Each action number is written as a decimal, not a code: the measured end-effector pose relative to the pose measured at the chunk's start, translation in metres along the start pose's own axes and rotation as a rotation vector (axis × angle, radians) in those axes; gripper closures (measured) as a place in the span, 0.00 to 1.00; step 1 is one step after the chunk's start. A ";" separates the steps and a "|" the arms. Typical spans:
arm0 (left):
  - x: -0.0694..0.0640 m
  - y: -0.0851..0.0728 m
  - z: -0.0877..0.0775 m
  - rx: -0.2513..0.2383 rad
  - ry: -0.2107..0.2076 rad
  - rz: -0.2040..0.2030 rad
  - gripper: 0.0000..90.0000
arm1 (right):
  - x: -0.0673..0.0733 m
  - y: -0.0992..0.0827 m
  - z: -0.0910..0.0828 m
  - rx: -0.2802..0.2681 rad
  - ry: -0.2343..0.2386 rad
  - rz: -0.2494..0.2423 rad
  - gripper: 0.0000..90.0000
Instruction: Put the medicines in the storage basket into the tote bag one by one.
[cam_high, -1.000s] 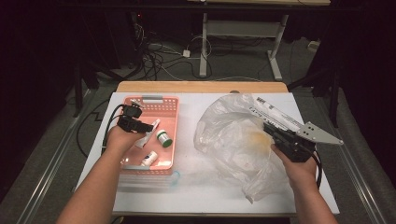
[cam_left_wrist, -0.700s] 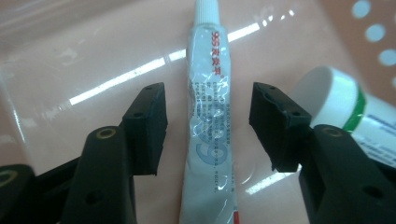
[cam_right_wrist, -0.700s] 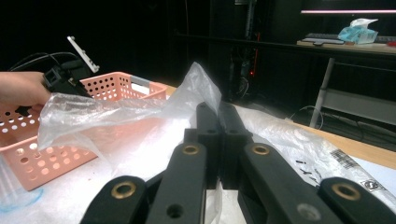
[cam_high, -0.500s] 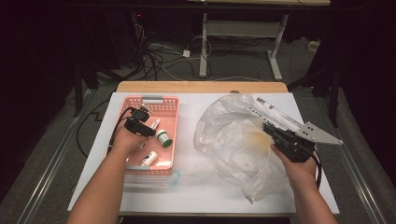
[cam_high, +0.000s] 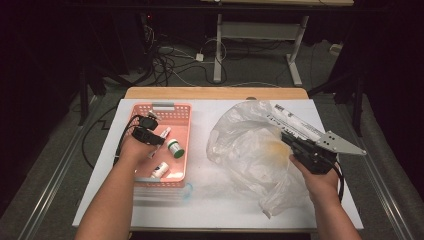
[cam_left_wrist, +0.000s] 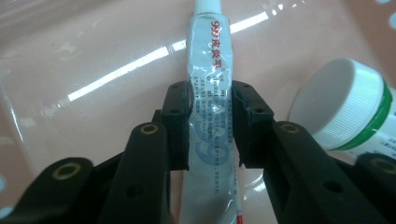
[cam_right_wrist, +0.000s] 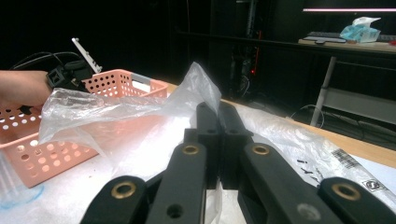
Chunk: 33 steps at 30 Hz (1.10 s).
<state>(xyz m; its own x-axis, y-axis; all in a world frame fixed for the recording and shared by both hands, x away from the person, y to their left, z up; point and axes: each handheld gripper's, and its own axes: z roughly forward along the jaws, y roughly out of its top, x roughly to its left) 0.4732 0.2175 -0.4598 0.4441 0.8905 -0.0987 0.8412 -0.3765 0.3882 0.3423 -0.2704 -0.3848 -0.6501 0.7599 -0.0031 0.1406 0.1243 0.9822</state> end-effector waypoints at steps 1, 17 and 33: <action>0.000 0.000 0.000 0.000 0.001 -0.004 0.76 | 0.000 0.000 0.000 0.001 0.001 -0.002 1.00; 0.002 -0.003 -0.013 -0.048 -0.004 -0.042 0.76 | 0.000 0.001 -0.001 0.001 0.001 -0.005 1.00; -0.022 -0.017 -0.048 -0.192 -0.013 -0.004 0.76 | 0.000 0.003 -0.002 -0.014 0.007 0.001 1.00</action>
<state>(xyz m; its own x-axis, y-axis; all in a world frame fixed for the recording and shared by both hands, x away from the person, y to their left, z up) 0.4342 0.2160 -0.4204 0.4455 0.8883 -0.1118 0.7690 -0.3158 0.5557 0.3410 -0.2714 -0.3817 -0.6555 0.7552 -0.0010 0.1306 0.1146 0.9848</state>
